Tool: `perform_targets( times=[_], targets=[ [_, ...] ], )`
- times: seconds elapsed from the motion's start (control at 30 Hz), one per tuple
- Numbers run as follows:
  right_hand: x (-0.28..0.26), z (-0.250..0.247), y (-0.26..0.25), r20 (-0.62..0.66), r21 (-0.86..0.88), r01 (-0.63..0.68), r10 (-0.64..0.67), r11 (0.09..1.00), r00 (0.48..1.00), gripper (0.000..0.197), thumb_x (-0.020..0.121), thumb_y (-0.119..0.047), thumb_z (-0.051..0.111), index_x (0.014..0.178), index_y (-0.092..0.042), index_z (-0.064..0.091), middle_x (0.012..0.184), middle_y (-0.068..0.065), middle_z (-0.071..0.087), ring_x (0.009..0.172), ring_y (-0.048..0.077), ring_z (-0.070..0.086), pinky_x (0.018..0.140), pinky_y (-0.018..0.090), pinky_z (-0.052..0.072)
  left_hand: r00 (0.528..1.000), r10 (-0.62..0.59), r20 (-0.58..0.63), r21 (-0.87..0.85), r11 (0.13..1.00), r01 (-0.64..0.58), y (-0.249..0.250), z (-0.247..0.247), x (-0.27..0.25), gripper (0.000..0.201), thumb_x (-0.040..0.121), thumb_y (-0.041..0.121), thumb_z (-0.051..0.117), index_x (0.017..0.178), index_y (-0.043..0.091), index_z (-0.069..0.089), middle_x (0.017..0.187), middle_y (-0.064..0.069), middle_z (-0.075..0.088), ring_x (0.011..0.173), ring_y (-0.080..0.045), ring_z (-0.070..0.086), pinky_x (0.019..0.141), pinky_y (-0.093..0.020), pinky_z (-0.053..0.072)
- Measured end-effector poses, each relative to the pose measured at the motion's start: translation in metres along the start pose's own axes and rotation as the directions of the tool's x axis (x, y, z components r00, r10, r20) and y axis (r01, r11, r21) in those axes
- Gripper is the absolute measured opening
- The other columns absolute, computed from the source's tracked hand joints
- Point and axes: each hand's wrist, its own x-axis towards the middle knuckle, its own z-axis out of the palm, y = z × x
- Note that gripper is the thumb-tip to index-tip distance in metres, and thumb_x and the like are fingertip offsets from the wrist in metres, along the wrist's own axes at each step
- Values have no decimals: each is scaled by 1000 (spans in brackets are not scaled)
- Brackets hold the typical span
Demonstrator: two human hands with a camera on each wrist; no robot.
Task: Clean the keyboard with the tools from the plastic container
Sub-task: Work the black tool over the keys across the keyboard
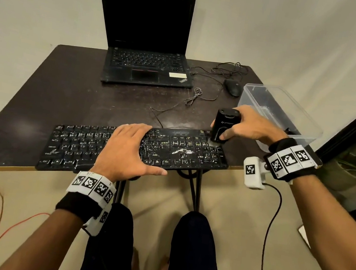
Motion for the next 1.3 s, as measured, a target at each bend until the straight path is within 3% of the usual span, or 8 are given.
perform_targets(
  times=[0.47, 0.53, 0.67, 0.8, 0.97, 1.07, 1.17, 1.3],
  targets=[
    [5, -4, 2, 45, -49, -17, 19, 999, 999, 41, 77, 2, 86, 112, -19, 81, 106, -4, 82, 104, 17, 76, 100, 40, 57, 1000, -2, 12, 13, 1000, 2, 0, 0, 0, 130, 50, 105, 58, 148, 20, 47, 146, 3, 54, 137, -19, 47, 125, -43, 27],
    [7, -2, -1, 3, -66, 8, -8, 998, 1000, 41, 77, 2, 85, 112, -19, 80, 104, -7, 81, 102, 12, 75, 98, 35, 56, 1000, 1, 15, 16, 1000, -1, 0, 0, 0, 129, 50, 105, 59, 148, 21, 46, 146, 4, 54, 137, -19, 47, 125, -42, 26],
    [1, -2, 1, 108, -21, 40, -38, 999, 993, 41, 78, 5, 85, 114, -15, 80, 105, -4, 82, 98, 8, 77, 90, 24, 59, 1000, -5, 16, 11, 1000, 4, 1, -1, 0, 130, 50, 104, 59, 149, 20, 46, 148, 3, 53, 138, -19, 46, 125, -42, 25],
    [2, 1, 2, -9, -40, 57, -57, 998, 998, 40, 78, 4, 85, 111, -19, 80, 100, -10, 80, 88, -7, 72, 88, 18, 56, 1000, -7, 18, 20, 1000, 7, 2, -1, 0, 131, 50, 104, 59, 150, 19, 46, 148, 2, 53, 138, -20, 46, 126, -42, 24],
    [9, 4, 1, 53, -18, 48, -47, 999, 998, 40, 77, 3, 86, 112, -17, 80, 106, -3, 82, 103, 15, 76, 99, 35, 58, 1000, -15, 17, 17, 1000, 15, 0, -2, 2, 131, 50, 104, 59, 150, 20, 45, 148, 2, 53, 139, -20, 46, 126, -41, 23],
    [15, 9, -2, -15, -39, 65, -65, 997, 998, 41, 76, 1, 86, 110, -22, 81, 106, -7, 81, 104, 11, 76, 102, 35, 57, 1000, -12, 21, 17, 1000, 12, 0, -2, 2, 131, 50, 104, 59, 150, 20, 45, 148, 3, 53, 138, -20, 46, 126, -40, 23],
    [10, 10, -1, 53, 7, 92, -92, 996, 994, 40, 78, 5, 85, 109, -21, 80, 106, -6, 82, 101, 8, 76, 92, 23, 57, 1000, -9, 16, 17, 1000, 9, -1, -2, 2, 129, 51, 103, 60, 149, 20, 45, 148, 3, 53, 138, -19, 46, 126, -39, 22],
    [12, 13, 3, -14, 31, 66, -66, 997, 998, 41, 77, 1, 87, 112, -19, 80, 106, -5, 81, 104, 12, 75, 102, 36, 57, 1000, -2, 13, 15, 1000, 2, 0, -2, 2, 129, 51, 103, 60, 148, 21, 46, 147, 3, 54, 137, -19, 47, 125, -40, 24]
  ],
)
